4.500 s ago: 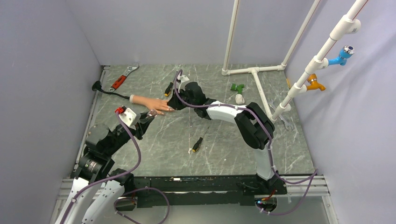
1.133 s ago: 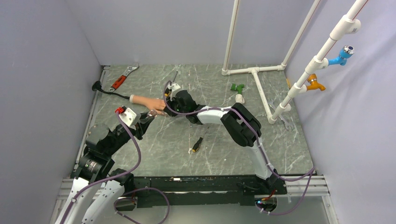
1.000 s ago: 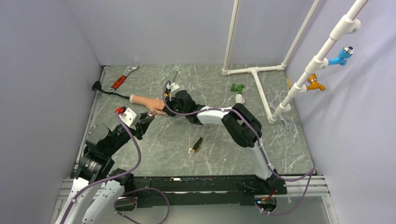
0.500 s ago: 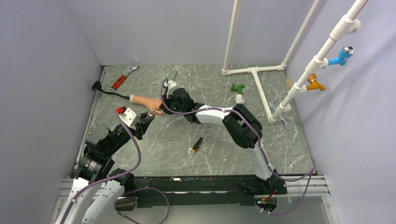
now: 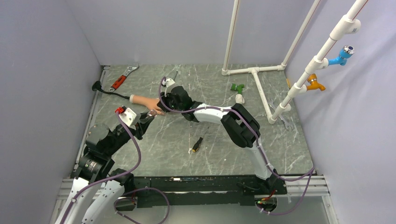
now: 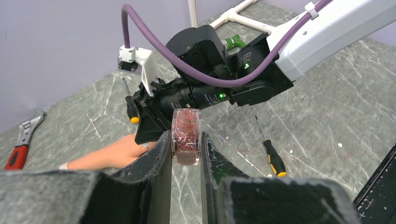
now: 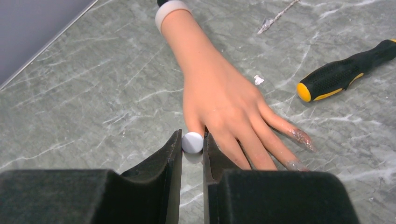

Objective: Paint the nails
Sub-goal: Paint the nail polish on the nail.

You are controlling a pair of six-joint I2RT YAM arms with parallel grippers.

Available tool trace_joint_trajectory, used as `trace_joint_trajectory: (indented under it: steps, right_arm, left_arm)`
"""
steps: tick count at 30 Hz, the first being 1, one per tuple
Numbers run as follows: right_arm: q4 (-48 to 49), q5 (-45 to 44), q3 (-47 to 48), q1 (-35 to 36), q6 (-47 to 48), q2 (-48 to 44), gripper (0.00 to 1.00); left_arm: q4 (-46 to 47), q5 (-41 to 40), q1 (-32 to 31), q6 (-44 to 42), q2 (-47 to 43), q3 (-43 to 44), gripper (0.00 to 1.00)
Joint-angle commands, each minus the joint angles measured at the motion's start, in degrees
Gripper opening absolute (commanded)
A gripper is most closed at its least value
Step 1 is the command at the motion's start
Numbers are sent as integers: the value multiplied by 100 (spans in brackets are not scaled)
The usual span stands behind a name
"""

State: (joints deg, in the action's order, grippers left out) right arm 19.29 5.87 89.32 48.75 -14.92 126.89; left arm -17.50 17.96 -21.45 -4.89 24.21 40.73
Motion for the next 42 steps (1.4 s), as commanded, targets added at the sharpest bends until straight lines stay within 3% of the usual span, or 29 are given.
trace_joint_trajectory:
  steps: [1, 42]
  right_arm:
    - [44, -58, 96, 15, 98, 86, 0]
    - [31, -411, -405, 26, 395, -116, 0]
  left_arm:
    - [116, -99, 18, 51, -43, 124, 0]
    - [109, -108, 19, 56, -45, 136, 0]
